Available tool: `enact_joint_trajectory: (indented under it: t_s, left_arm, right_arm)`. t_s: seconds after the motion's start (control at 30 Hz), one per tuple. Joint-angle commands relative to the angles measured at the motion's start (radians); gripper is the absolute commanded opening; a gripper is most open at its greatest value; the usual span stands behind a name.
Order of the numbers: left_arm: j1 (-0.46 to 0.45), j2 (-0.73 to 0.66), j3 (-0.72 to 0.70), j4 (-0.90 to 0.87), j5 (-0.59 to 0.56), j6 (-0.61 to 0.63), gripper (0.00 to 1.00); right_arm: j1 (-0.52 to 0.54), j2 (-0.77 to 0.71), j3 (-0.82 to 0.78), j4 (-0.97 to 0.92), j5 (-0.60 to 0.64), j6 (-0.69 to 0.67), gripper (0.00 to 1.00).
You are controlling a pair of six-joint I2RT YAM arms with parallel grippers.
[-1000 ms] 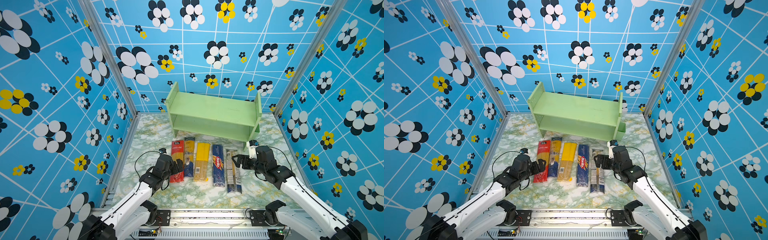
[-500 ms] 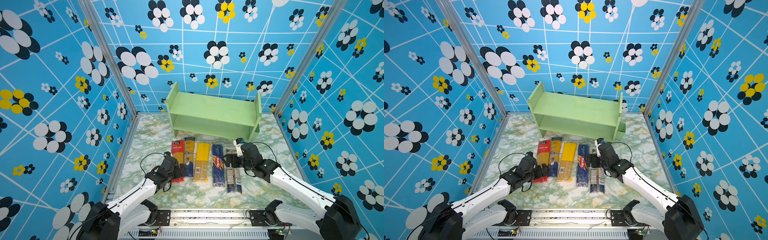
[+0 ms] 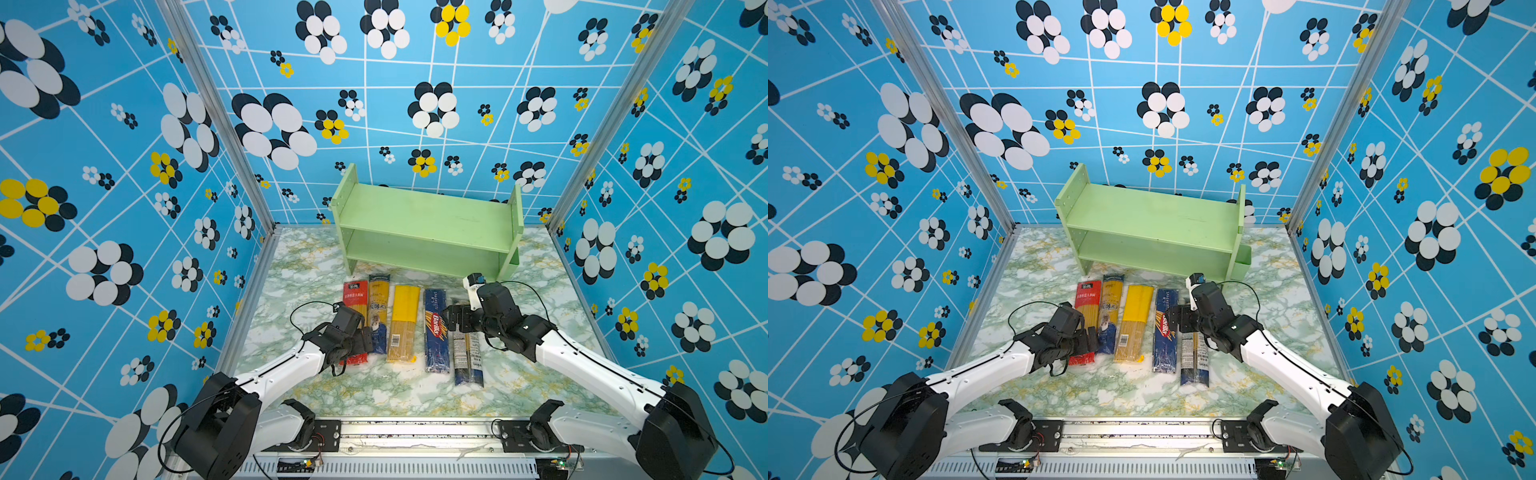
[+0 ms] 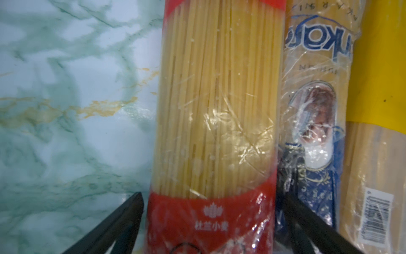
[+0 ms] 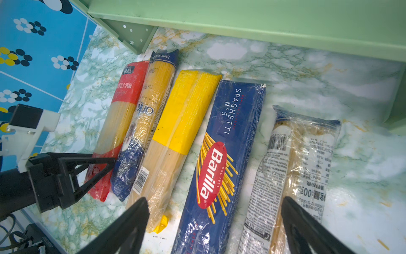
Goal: Arrange pasta packages on shelves
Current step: Rotate the pasta box at the middle-left of the table, then pick up the pasta box from the middle-left of the table.
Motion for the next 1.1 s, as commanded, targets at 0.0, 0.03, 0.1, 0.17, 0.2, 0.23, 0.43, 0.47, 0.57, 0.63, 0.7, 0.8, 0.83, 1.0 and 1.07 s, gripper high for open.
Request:
enact_joint_trajectory:
  t_s: [0.0, 0.03, 0.1, 0.17, 0.2, 0.23, 0.43, 0.47, 0.57, 0.63, 0.7, 0.8, 0.83, 1.0, 1.07]
  left_arm:
    - [-0.002, 0.014, 0.021, -0.101, -0.076, -0.006, 0.99]
    - [0.0, 0.016, 0.024, -0.116, -0.089, -0.008, 0.99]
    - [0.004, 0.024, 0.032, -0.149, -0.109, -0.008, 0.99]
    - [0.01, 0.029, 0.041, -0.18, -0.128, -0.012, 1.0]
    - [0.013, 0.029, 0.043, -0.189, -0.137, -0.012, 1.0]
    - [0.016, 0.028, 0.046, -0.203, -0.15, -0.016, 1.0]
    - [0.019, -0.009, 0.013, -0.098, -0.049, 0.049, 1.0]
    - [0.019, -0.009, 0.008, -0.086, -0.039, 0.051, 0.99]
    - [0.021, -0.003, 0.001, -0.064, -0.019, 0.054, 0.99]
    - [0.021, 0.003, -0.003, -0.052, -0.014, 0.052, 0.99]
    - [0.021, 0.013, -0.004, -0.045, -0.014, 0.048, 0.99]
    - [0.021, 0.034, -0.002, -0.032, -0.027, 0.045, 1.0]
    - [0.02, 0.042, 0.001, -0.029, -0.032, 0.044, 1.0]
    - [0.023, 0.072, 0.009, -0.048, -0.08, 0.014, 0.94]
    - [0.022, 0.078, 0.011, -0.053, -0.085, 0.009, 0.93]
  right_arm:
    - [0.008, 0.012, 0.027, 0.016, 0.018, 0.001, 0.96]
    - [0.009, 0.013, 0.027, 0.016, 0.018, 0.0, 0.96]
    - [0.01, 0.015, 0.026, 0.018, 0.017, -0.002, 0.96]
    - [0.009, 0.016, 0.027, 0.017, 0.018, -0.003, 0.96]
    - [0.01, 0.016, 0.028, 0.019, 0.018, -0.005, 0.96]
    - [0.009, 0.015, 0.026, 0.02, 0.017, -0.005, 0.96]
    - [0.009, 0.015, 0.022, 0.031, 0.018, -0.005, 0.96]
    - [0.01, 0.016, 0.023, 0.03, 0.018, -0.005, 0.96]
    - [0.01, 0.018, 0.02, 0.033, 0.018, -0.003, 0.96]
    - [0.01, 0.018, 0.017, 0.036, 0.018, -0.003, 0.96]
    - [0.01, 0.021, 0.016, 0.035, 0.017, -0.004, 0.96]
    - [0.01, 0.022, 0.015, 0.039, 0.016, -0.006, 0.96]
    - [0.01, 0.023, 0.016, 0.042, 0.015, -0.006, 0.96]
    - [0.01, 0.029, 0.011, 0.047, 0.012, -0.008, 0.96]
    - [0.01, 0.027, 0.008, 0.05, 0.013, -0.008, 0.96]
